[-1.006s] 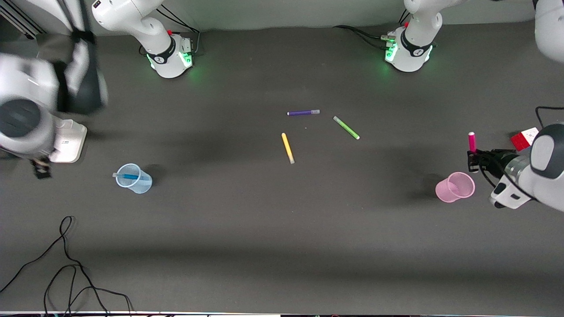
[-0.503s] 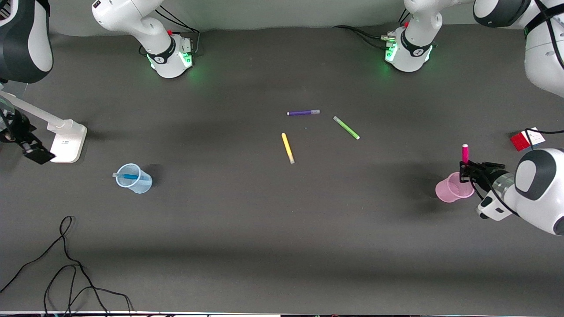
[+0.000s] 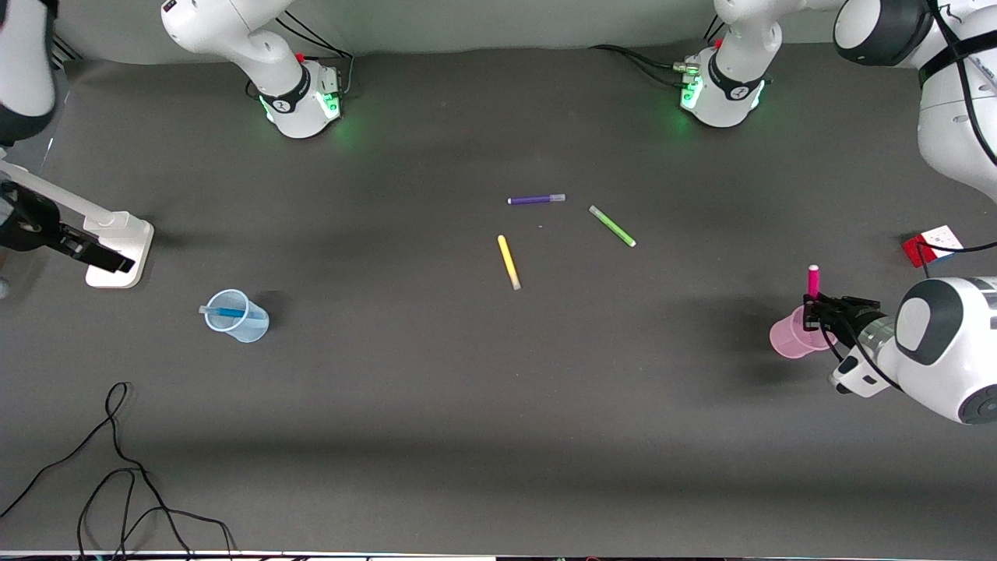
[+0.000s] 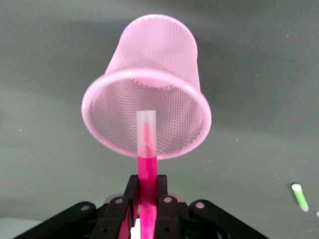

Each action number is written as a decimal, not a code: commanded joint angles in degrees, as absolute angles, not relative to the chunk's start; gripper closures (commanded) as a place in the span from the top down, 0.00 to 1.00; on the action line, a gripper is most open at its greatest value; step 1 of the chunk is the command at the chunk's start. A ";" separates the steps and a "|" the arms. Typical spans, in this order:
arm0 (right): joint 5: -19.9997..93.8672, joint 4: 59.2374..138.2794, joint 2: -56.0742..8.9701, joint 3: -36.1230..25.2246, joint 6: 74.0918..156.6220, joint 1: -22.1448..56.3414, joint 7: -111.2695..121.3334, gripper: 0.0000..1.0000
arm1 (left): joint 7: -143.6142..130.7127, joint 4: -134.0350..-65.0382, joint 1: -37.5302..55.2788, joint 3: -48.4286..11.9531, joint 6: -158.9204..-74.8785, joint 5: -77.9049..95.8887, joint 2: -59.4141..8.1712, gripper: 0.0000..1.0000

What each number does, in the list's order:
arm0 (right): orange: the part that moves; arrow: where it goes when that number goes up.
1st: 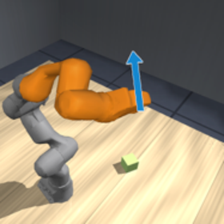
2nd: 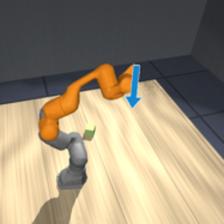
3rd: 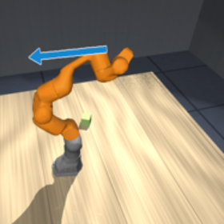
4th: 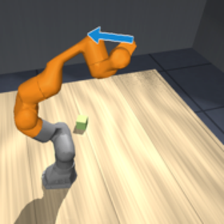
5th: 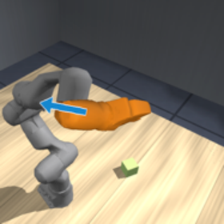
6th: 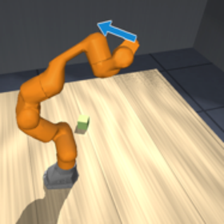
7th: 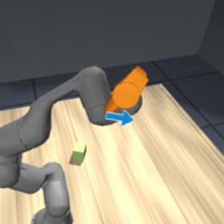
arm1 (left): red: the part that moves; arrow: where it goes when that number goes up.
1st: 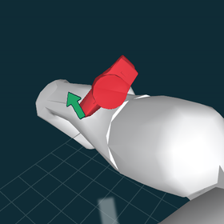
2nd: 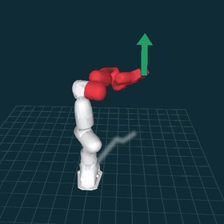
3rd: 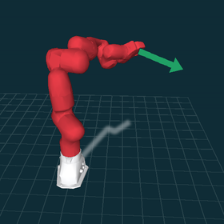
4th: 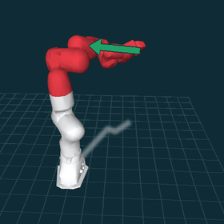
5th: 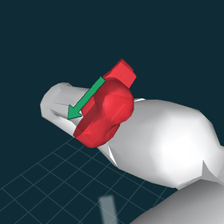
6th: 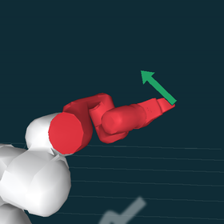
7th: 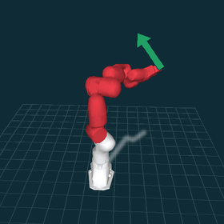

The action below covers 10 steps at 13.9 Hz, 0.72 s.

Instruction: Place pink and blue markers in matching cups

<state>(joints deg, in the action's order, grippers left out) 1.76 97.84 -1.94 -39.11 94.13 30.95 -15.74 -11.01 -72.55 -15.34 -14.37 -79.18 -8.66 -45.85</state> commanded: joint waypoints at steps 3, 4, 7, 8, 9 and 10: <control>2.81 102.91 3.67 -21.56 93.25 16.02 -9.68 1.00 | -9.06 -70.49 -15.12 -14.24 -79.37 -10.37 -47.20 0.99; 2.99 104.49 5.43 -18.75 93.25 13.73 -8.28 1.00 | -8.79 -70.49 -15.20 -14.24 -79.37 -10.37 -47.02 1.00; 2.99 110.02 9.74 -11.27 94.65 7.32 -3.81 1.00 | -8.61 -69.62 -15.38 -14.33 -78.32 -10.28 -46.32 1.00; 3.08 110.56 10.54 -10.47 94.05 5.55 0.31 1.00 | -8.53 -68.48 -15.38 -14.41 -77.88 -10.28 -45.62 1.00; 3.16 110.13 10.46 -10.46 93.09 4.58 3.05 1.00 | -8.18 -68.38 -15.55 -14.41 -77.44 -10.37 -44.57 1.00; 3.25 108.47 9.76 -10.37 92.38 4.40 4.12 1.00 | -7.83 -68.47 -15.90 -14.41 -77.26 -10.46 -42.47 1.00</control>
